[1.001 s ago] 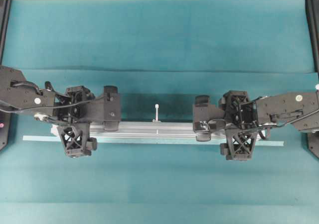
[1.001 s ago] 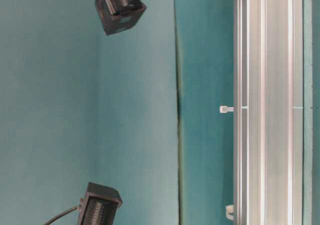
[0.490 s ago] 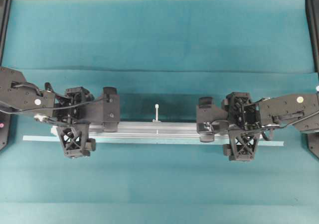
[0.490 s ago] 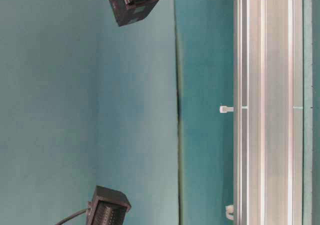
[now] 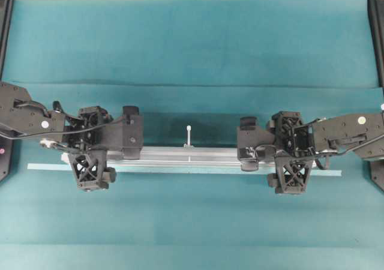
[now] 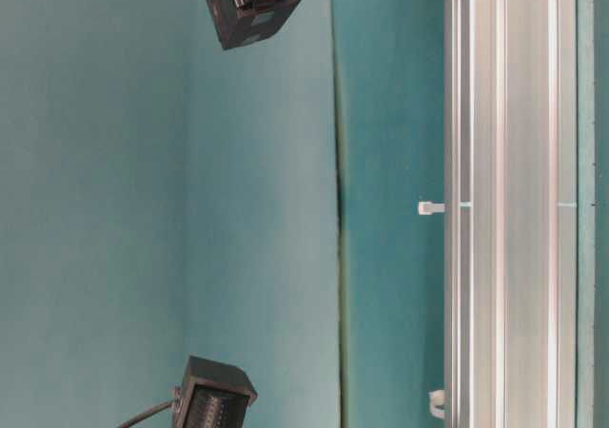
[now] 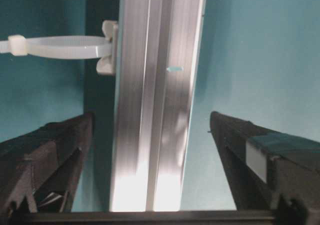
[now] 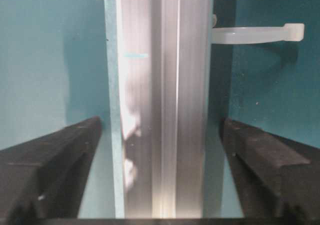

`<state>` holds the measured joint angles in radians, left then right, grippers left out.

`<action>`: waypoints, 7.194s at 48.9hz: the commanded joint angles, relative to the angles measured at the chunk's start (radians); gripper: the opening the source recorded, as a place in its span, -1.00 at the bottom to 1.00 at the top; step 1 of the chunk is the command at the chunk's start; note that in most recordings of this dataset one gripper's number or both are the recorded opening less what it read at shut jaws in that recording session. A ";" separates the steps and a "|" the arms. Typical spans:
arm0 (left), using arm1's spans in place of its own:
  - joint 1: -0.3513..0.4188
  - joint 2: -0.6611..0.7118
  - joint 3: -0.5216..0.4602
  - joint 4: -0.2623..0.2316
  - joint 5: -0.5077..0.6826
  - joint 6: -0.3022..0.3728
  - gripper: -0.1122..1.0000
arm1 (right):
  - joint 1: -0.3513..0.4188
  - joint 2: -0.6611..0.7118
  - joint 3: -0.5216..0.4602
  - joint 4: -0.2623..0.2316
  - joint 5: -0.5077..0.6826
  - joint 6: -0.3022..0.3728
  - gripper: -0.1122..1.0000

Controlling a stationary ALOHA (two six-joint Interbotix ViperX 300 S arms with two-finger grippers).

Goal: Lift the large metal rail with both hands.
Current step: 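Close both grippers around the silver rail near its ends, then lift the rail upward with both grippers together, then hold the rail raised level with both grippers, then lower the rail back onto the table with both grippers, then open both grippers and raise them off the rail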

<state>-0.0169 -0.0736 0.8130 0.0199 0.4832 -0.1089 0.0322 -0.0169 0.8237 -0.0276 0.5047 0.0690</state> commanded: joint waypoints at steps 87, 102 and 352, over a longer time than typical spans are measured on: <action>0.020 -0.367 -0.334 0.003 0.611 0.012 -0.14 | -0.048 -0.295 -0.379 0.087 0.647 0.038 -0.10; 0.017 -0.377 -0.472 0.002 0.710 0.006 -0.14 | -0.031 -0.322 -0.554 0.126 0.830 0.060 -0.10; 0.038 -0.035 0.043 0.003 0.011 -0.071 -0.14 | 0.011 -0.066 0.012 0.017 0.040 0.149 -0.10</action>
<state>0.0077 -0.1089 0.8498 0.0276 0.4878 -0.1519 0.0383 -0.0890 0.8406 -0.0184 0.5461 0.2163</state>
